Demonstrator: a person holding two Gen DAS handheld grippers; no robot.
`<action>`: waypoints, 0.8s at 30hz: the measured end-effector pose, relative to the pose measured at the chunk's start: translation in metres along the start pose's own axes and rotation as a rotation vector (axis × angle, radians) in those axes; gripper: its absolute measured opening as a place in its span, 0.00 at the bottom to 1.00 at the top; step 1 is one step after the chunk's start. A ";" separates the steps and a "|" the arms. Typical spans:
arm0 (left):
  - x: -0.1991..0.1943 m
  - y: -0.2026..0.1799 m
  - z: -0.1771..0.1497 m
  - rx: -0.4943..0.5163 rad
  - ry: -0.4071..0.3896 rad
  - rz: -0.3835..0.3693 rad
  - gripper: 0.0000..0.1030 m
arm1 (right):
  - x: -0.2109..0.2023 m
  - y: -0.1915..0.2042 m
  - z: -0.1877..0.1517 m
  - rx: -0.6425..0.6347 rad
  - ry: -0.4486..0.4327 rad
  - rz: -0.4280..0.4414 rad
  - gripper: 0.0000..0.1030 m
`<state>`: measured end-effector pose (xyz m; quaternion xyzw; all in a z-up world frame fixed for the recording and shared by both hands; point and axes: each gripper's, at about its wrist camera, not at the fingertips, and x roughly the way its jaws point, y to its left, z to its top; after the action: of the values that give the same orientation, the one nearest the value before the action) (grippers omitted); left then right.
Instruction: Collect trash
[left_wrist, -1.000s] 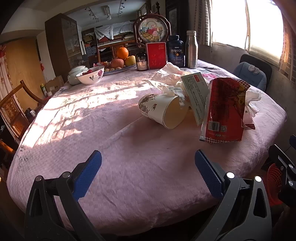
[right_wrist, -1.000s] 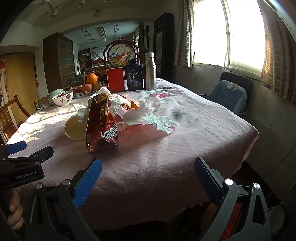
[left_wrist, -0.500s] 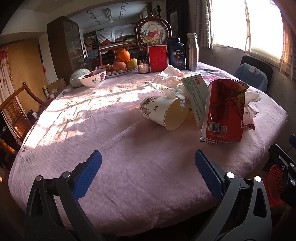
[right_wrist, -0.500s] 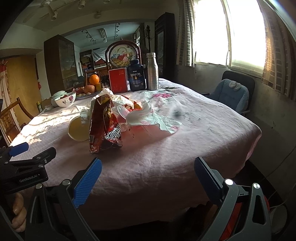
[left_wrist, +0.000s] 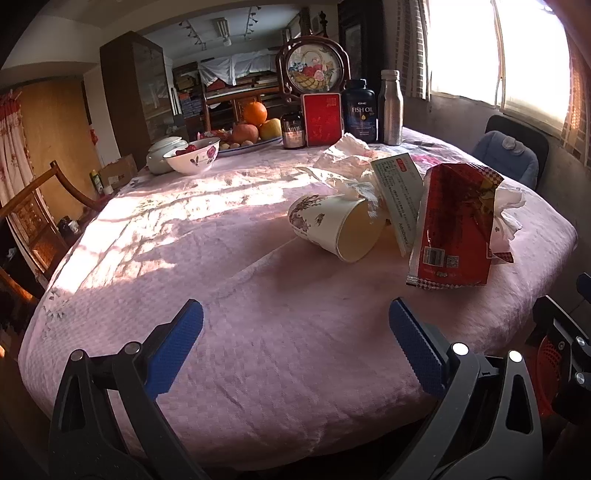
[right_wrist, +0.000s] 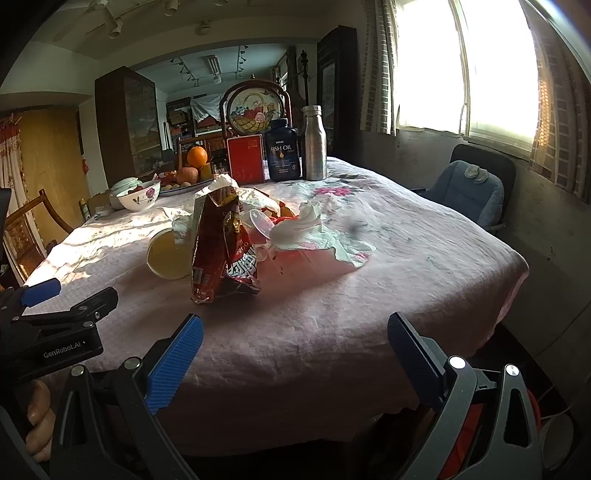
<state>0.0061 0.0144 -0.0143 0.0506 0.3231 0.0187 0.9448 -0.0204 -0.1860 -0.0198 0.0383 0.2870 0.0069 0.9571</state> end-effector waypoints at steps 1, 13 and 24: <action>0.000 0.000 0.000 0.000 0.001 0.000 0.94 | 0.000 0.000 0.000 0.000 0.000 -0.001 0.95; 0.001 -0.001 -0.001 0.002 0.004 -0.001 0.94 | 0.000 0.002 0.000 0.002 -0.003 0.002 0.95; 0.001 -0.001 -0.002 0.002 0.006 -0.002 0.94 | 0.000 0.006 0.000 0.001 -0.005 0.007 0.95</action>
<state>0.0062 0.0135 -0.0164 0.0513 0.3258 0.0177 0.9439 -0.0205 -0.1799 -0.0188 0.0397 0.2846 0.0103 0.9578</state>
